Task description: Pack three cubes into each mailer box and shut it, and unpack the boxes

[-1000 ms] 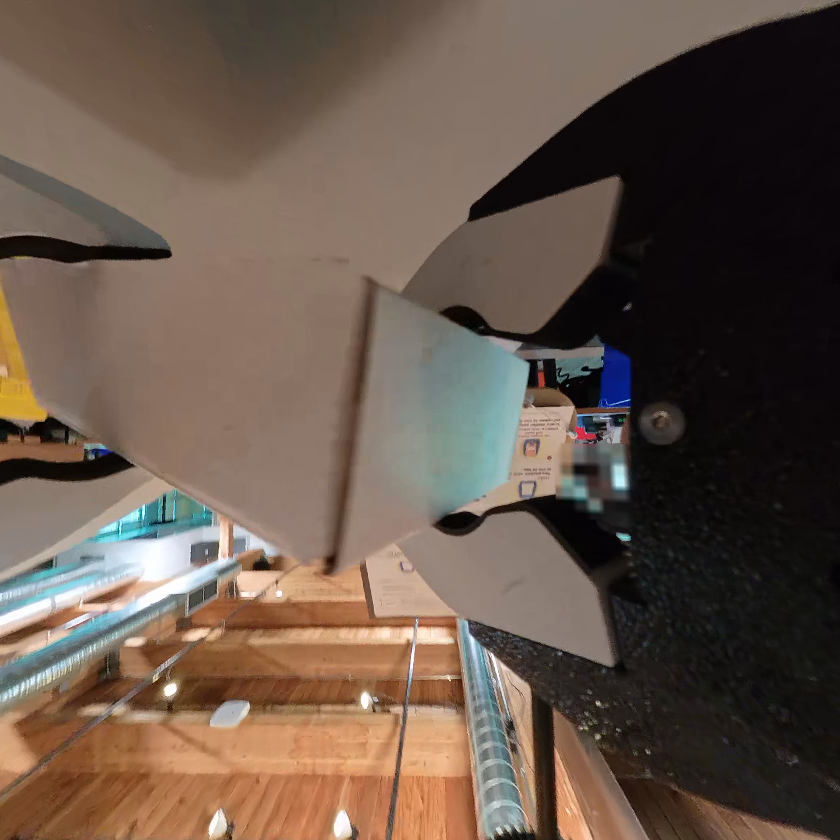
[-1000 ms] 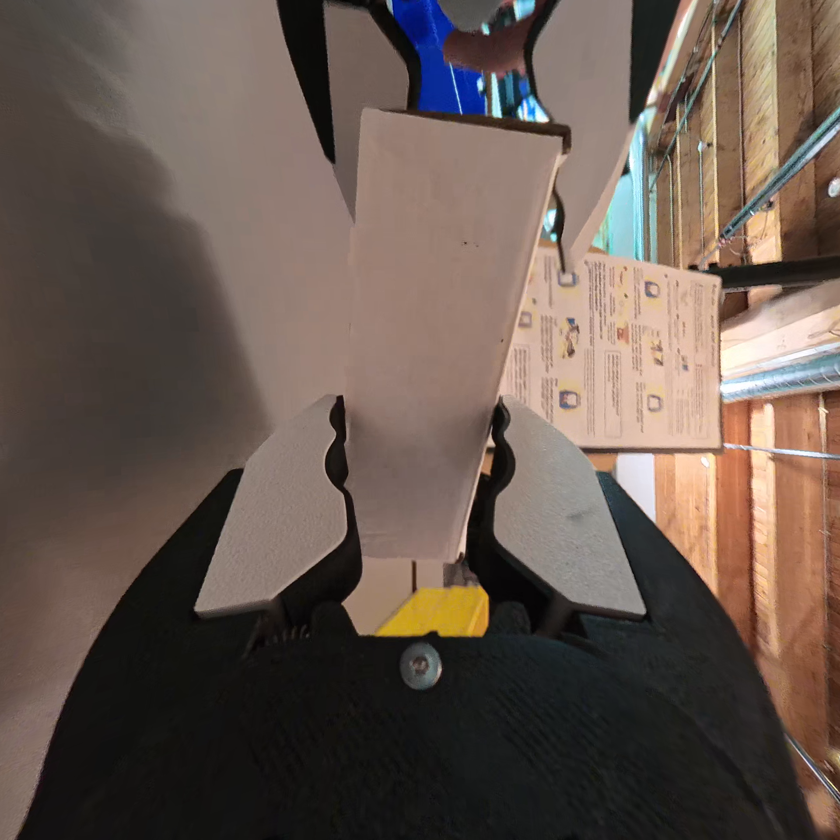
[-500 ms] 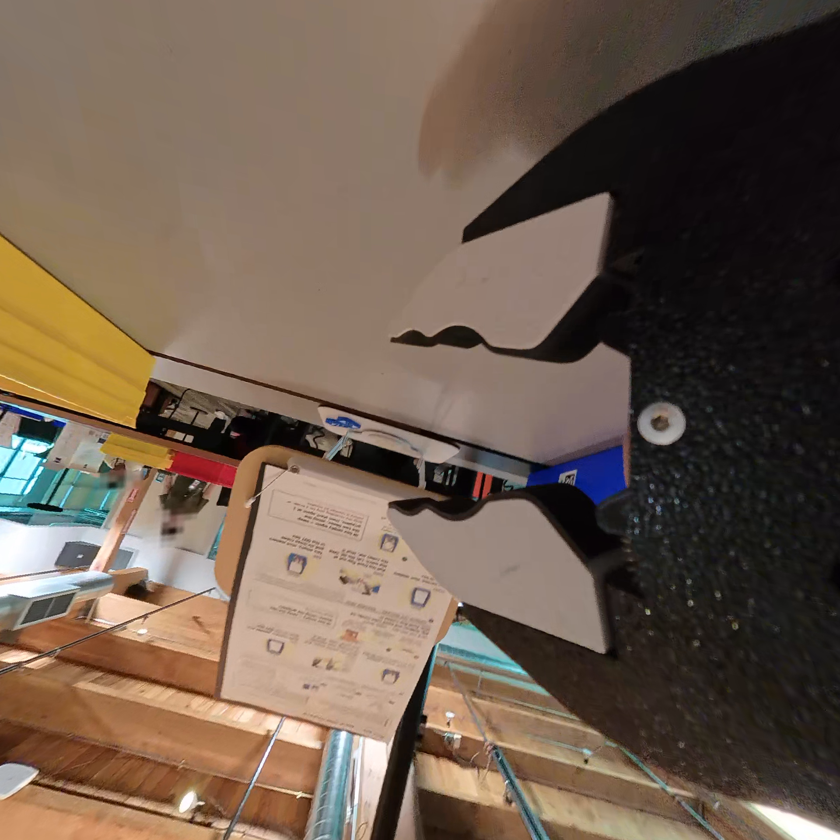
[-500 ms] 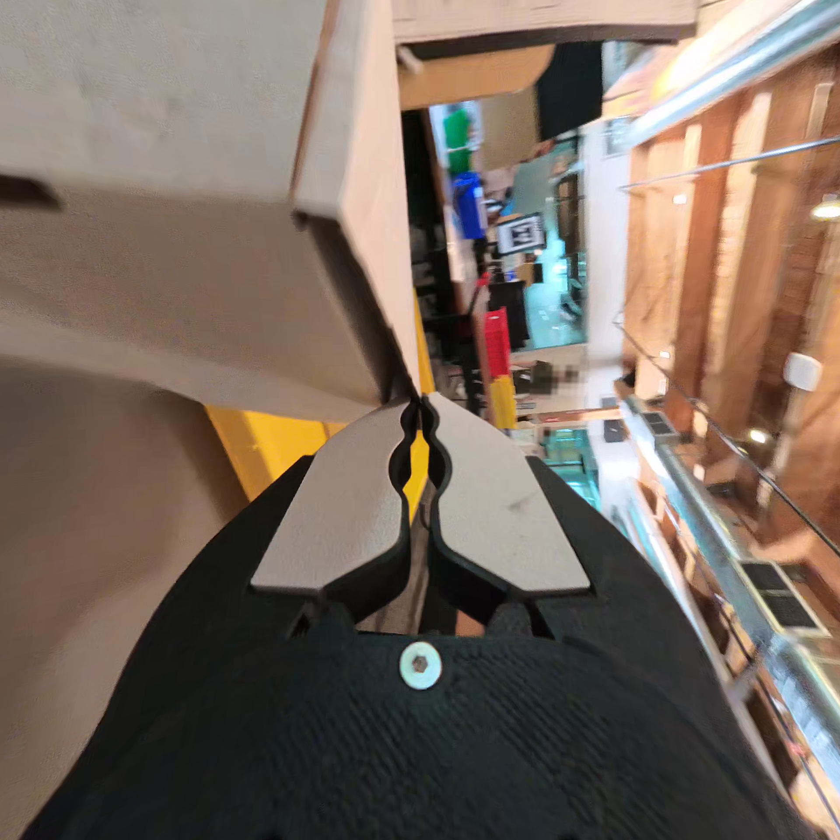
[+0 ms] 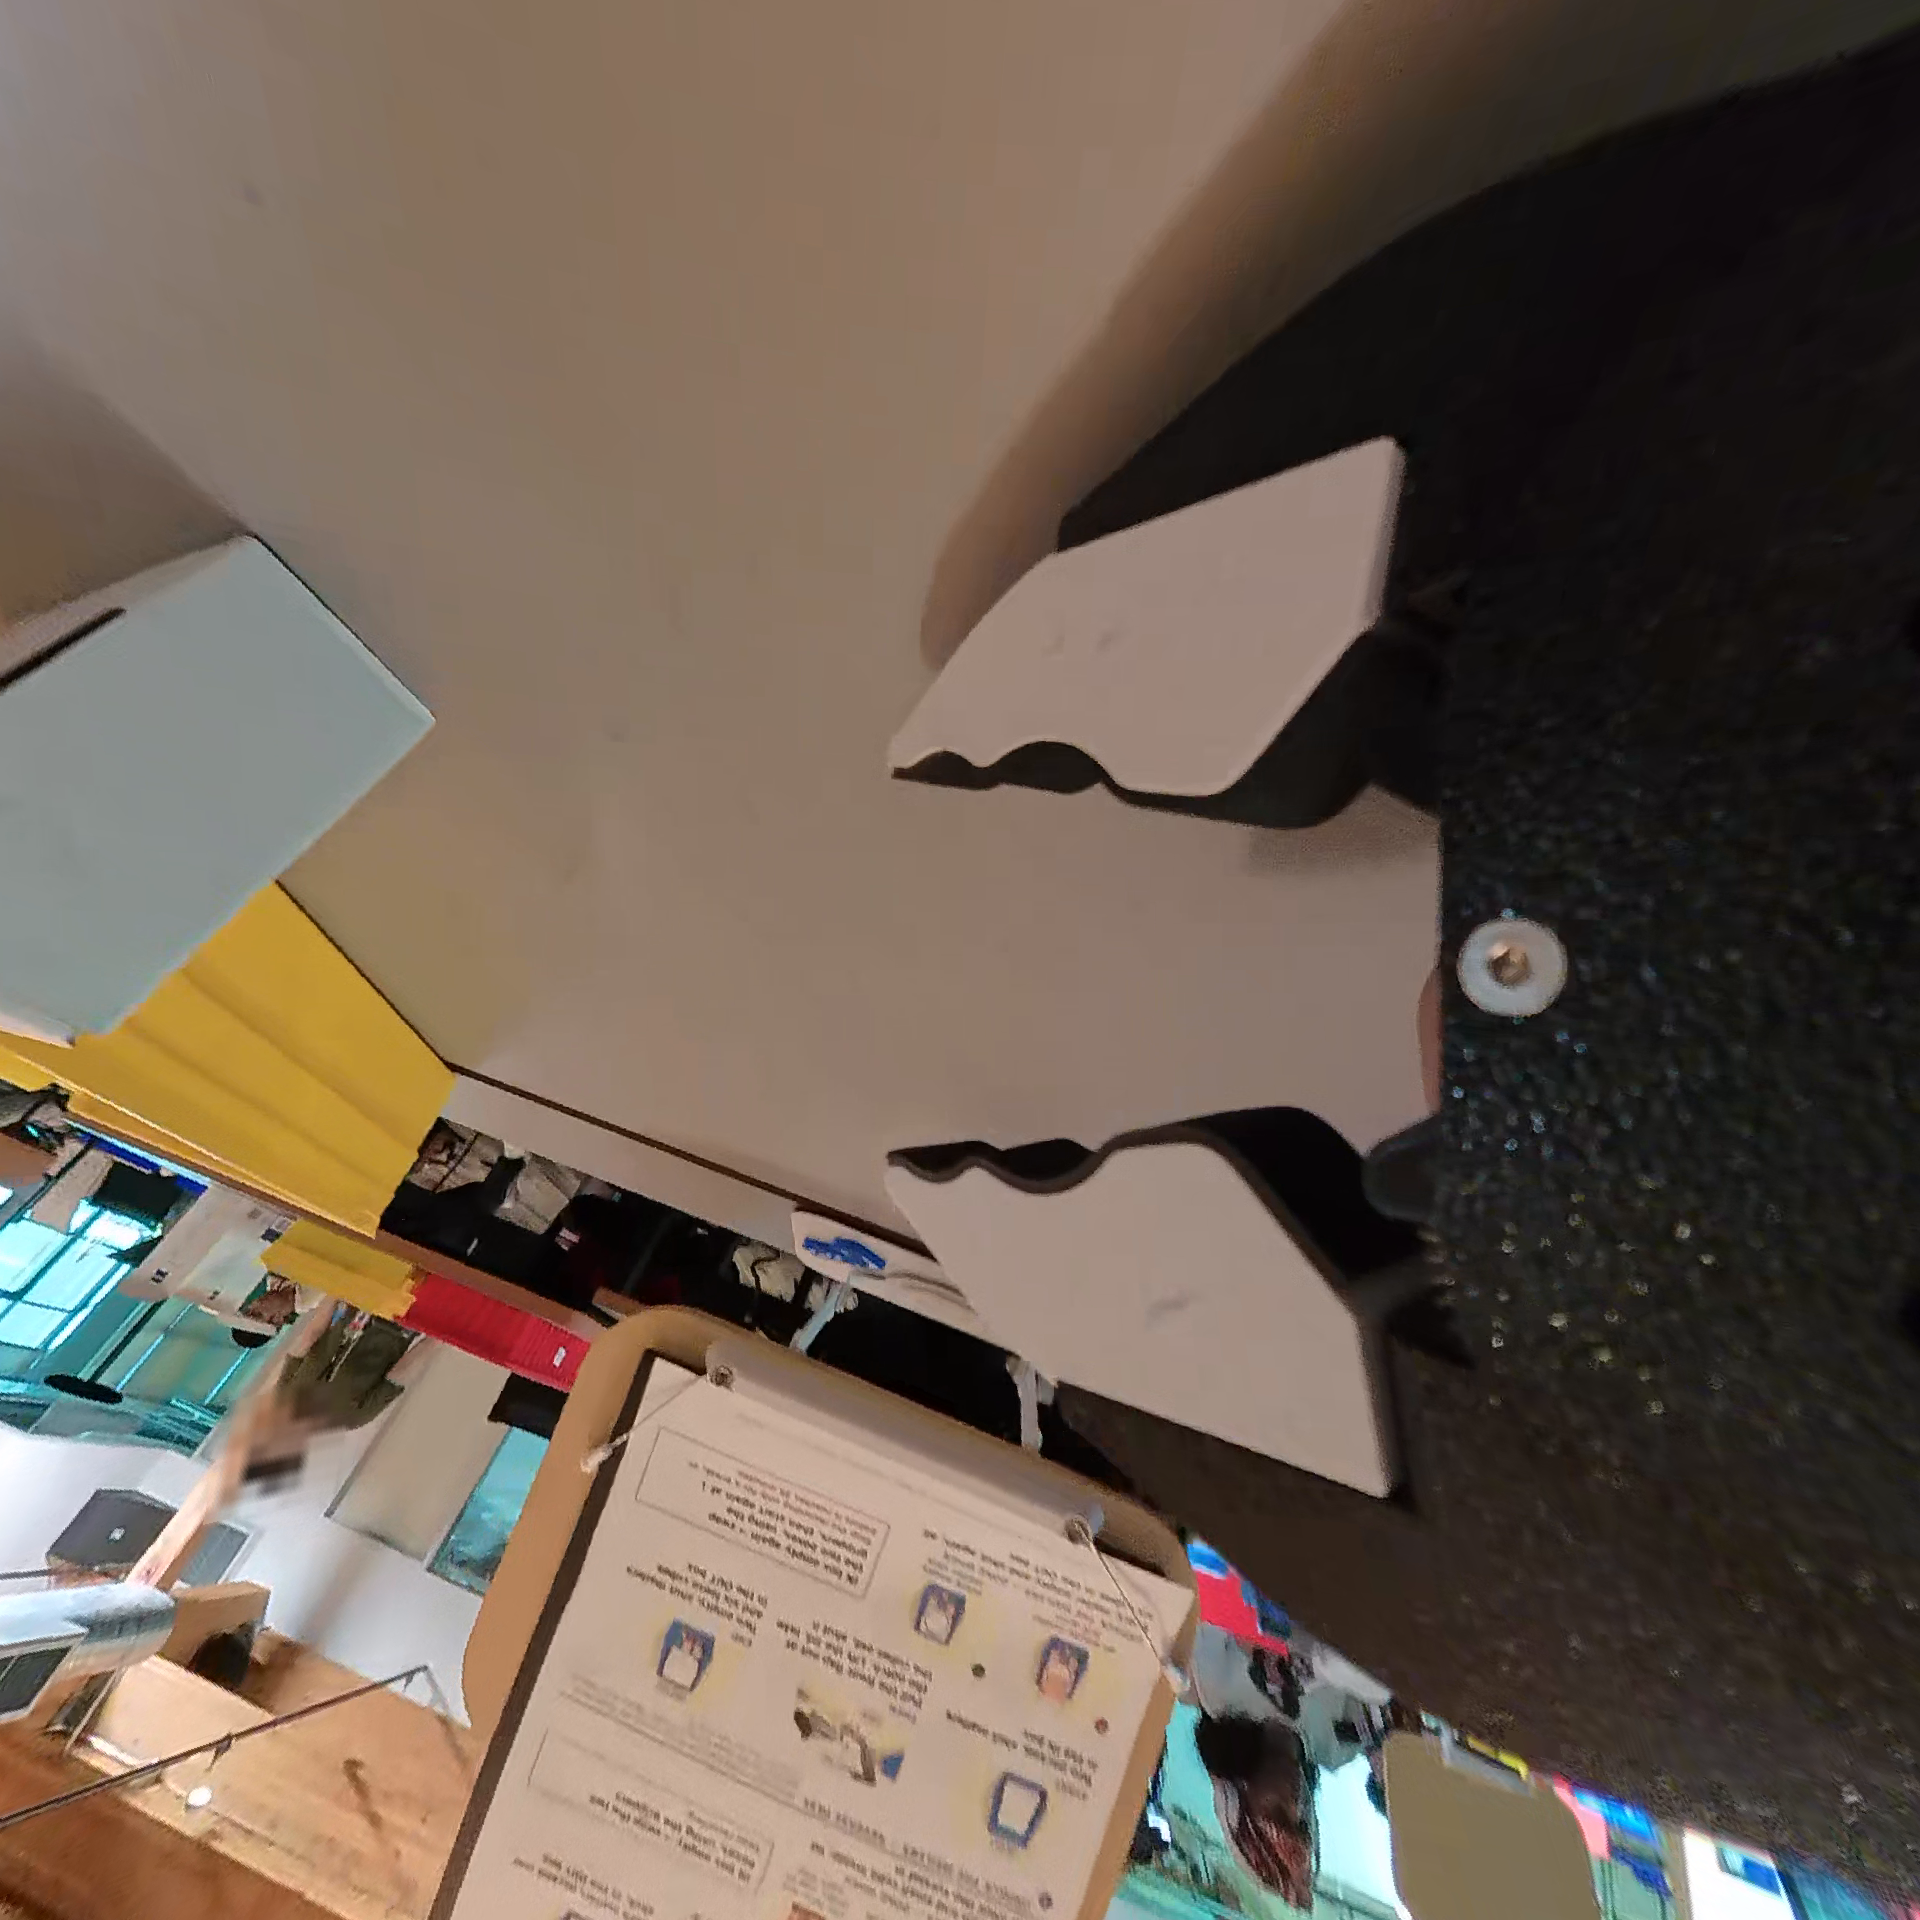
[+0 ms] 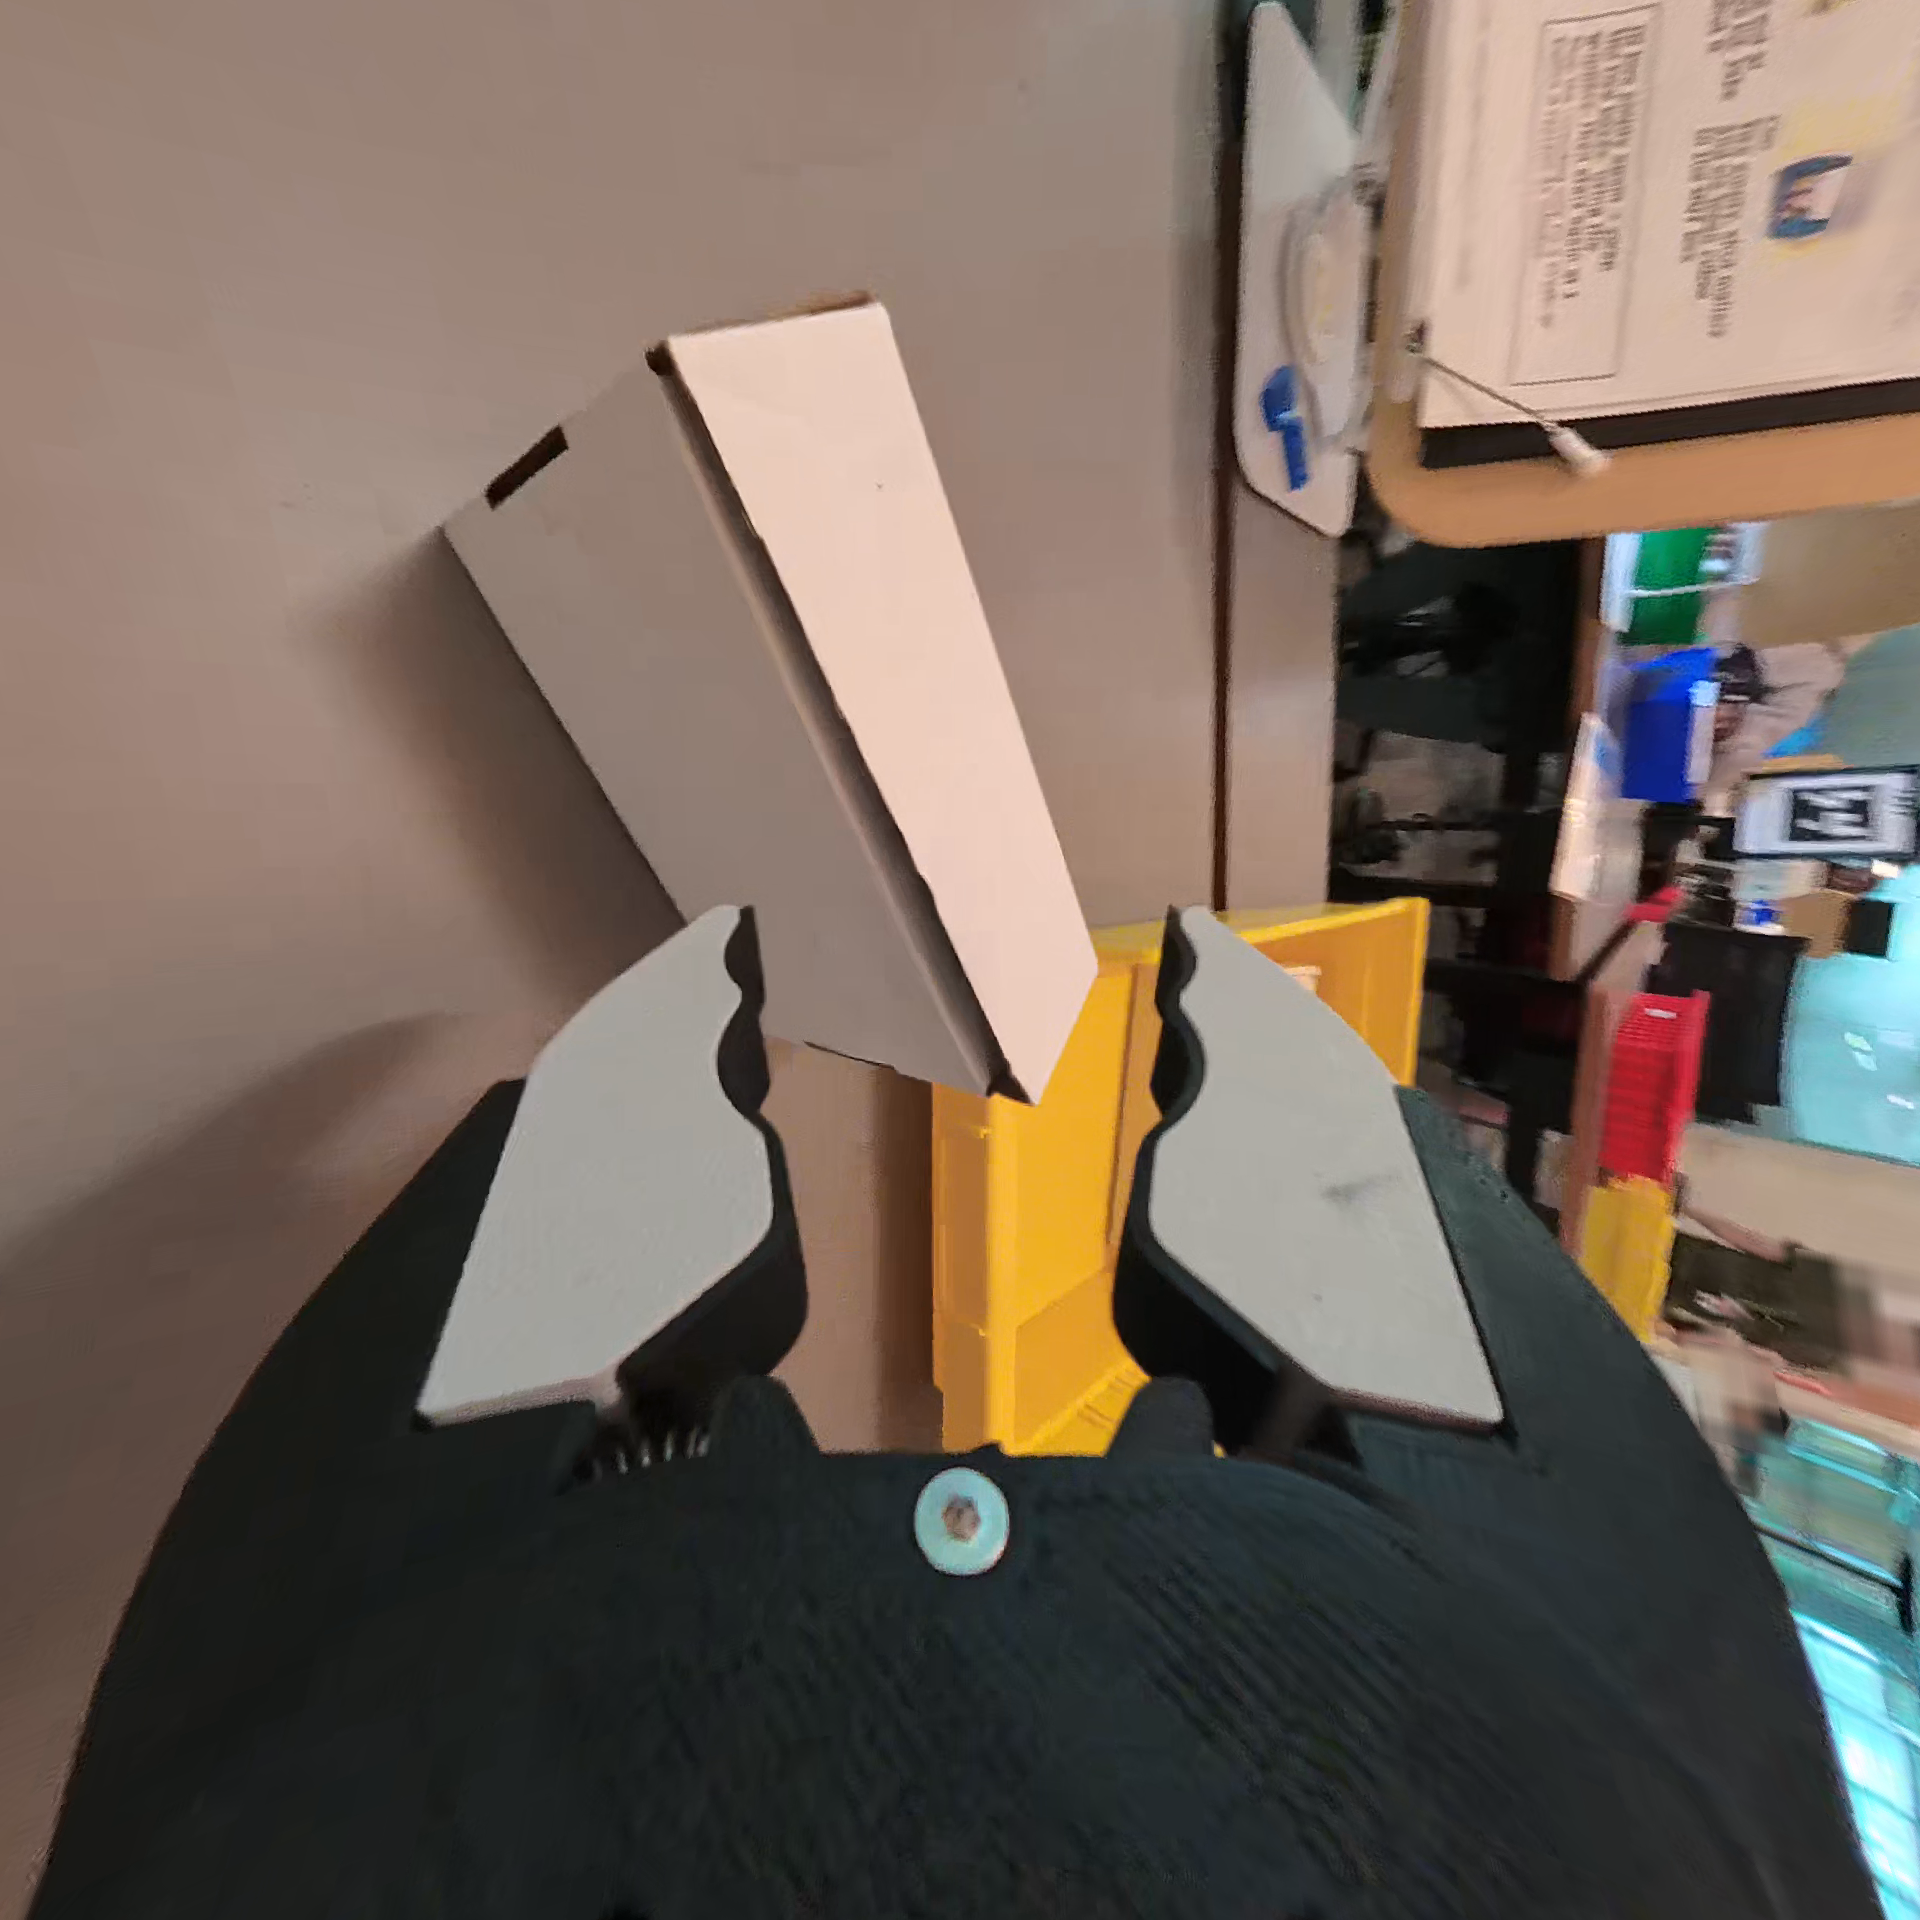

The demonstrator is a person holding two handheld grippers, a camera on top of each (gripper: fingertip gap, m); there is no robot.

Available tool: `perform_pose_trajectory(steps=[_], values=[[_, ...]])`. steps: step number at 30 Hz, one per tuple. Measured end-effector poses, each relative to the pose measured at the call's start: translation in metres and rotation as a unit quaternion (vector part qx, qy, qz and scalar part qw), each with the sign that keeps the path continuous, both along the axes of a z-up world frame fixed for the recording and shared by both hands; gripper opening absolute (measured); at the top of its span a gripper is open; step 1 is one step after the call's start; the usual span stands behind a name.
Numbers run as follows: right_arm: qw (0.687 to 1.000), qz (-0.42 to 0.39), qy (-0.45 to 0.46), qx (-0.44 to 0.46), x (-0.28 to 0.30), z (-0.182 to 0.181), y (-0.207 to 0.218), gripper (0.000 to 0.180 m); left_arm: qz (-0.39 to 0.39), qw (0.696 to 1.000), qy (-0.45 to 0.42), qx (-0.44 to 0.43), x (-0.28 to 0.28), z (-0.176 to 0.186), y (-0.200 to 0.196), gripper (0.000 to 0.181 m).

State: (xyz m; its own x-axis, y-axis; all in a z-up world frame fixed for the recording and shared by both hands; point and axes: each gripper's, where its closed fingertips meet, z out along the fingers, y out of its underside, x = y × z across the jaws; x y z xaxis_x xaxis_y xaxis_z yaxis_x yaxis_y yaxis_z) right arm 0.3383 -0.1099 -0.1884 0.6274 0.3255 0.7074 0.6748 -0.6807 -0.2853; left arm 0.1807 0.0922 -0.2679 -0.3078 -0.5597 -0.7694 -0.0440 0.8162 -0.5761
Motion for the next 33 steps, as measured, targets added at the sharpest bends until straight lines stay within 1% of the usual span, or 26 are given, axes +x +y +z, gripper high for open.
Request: perform_pose_trajectory(steps=[2,4,7,8,10,12,13,14,16,17,19,20,22,23,24,26,27,28,29,31,32,33], values=[[0.998,0.012,0.038,-0.049,0.001,-0.006,0.006,0.078,-0.001,1.0,0.003,-0.009,0.0,-0.001,-0.004,0.065],[0.993,0.019,0.072,-0.096,0.004,-0.014,0.013,0.087,0.001,1.0,0.005,-0.025,0.001,0.001,-0.006,0.065],[0.978,0.014,0.124,-0.168,0.008,-0.025,0.013,0.09,0.0,0.997,0.025,-0.078,-0.001,0.006,-0.01,0.065],[0.972,0.006,0.143,-0.184,0.012,-0.026,0.009,0.085,0.002,0.995,0.027,-0.098,-0.001,0.009,-0.01,0.065],[0.966,-0.025,0.172,-0.194,0.027,-0.016,-0.003,0.062,0.005,0.991,0.029,-0.13,-0.004,0.013,-0.007,0.065],[0.969,-0.05,0.196,-0.144,0.043,0.004,-0.009,0.039,0.007,0.989,0.024,-0.149,-0.008,0.016,-0.002,0.064],[0.97,-0.059,0.214,-0.1,0.05,0.014,-0.008,0.015,0.005,0.988,0.029,-0.15,-0.009,0.015,0.0,0.064],[0.97,-0.066,0.226,-0.057,0.057,0.021,-0.006,0.0,0.01,0.988,0.028,-0.151,-0.009,0.015,0.004,0.064],[0.969,-0.062,0.237,-0.004,0.061,0.02,-0.001,0.0,0.02,0.985,0.023,-0.167,-0.008,0.017,0.01,0.064],[0.971,-0.06,0.232,-0.007,0.059,0.011,-0.002,0.0,0.018,0.984,0.024,-0.176,-0.008,0.018,0.009,0.064],[0.977,-0.08,0.192,-0.049,0.063,-0.013,-0.013,0.0,0.018,0.983,0.021,-0.18,-0.009,0.018,0.009,0.065],[0.981,-0.096,0.161,-0.046,0.071,-0.017,-0.014,0.0,0.018,0.984,0.021,-0.178,-0.01,0.018,0.009,0.064],[0.984,-0.087,0.155,-0.027,0.069,-0.018,-0.011,0.0,0.017,0.985,0.022,-0.173,-0.011,0.017,0.008,0.064],[0.984,-0.074,0.159,-0.03,0.065,-0.019,-0.011,0.0,0.016,0.985,0.021,-0.171,-0.011,0.017,0.008,0.064],[0.986,-0.072,0.142,-0.049,0.065,-0.022,-0.013,0.0,0.016,0.985,0.022,-0.17,-0.011,0.016,0.008,0.064],[0.988,-0.073,0.07,-0.114,0.066,-0.039,-0.022,0.0,0.021,0.985,0.021,-0.17,-0.01,0.016,0.009,0.064],[0.99,-0.079,0.013,-0.112,0.072,-0.038,-0.021,0.0,0.023,0.985,0.02,-0.171,-0.01,0.017,0.01,0.064],[0.992,-0.096,-0.049,-0.072,0.083,-0.027,-0.017,0.0,0.024,0.984,0.018,-0.173,-0.01,0.017,0.011,0.064],[0.99,-0.108,-0.087,-0.026,0.088,-0.013,-0.014,0.0,0.025,0.984,0.015,-0.174,-0.01,0.018,0.012,0.064],[0.987,-0.095,-0.101,0.083,0.078,0.013,-0.006,0.0,0.026,0.984,0.012,-0.177,-0.011,0.019,0.013,0.064],[0.986,-0.071,-0.091,0.121,0.067,0.02,-0.001,0.0,0.027,0.984,0.012,-0.178,-0.011,0.019,0.013,0.064],[0.986,-0.047,-0.084,0.134,0.056,0.02,0.001,0.0,0.027,0.984,0.013,-0.178,-0.01,0.019,0.013,0.064]])
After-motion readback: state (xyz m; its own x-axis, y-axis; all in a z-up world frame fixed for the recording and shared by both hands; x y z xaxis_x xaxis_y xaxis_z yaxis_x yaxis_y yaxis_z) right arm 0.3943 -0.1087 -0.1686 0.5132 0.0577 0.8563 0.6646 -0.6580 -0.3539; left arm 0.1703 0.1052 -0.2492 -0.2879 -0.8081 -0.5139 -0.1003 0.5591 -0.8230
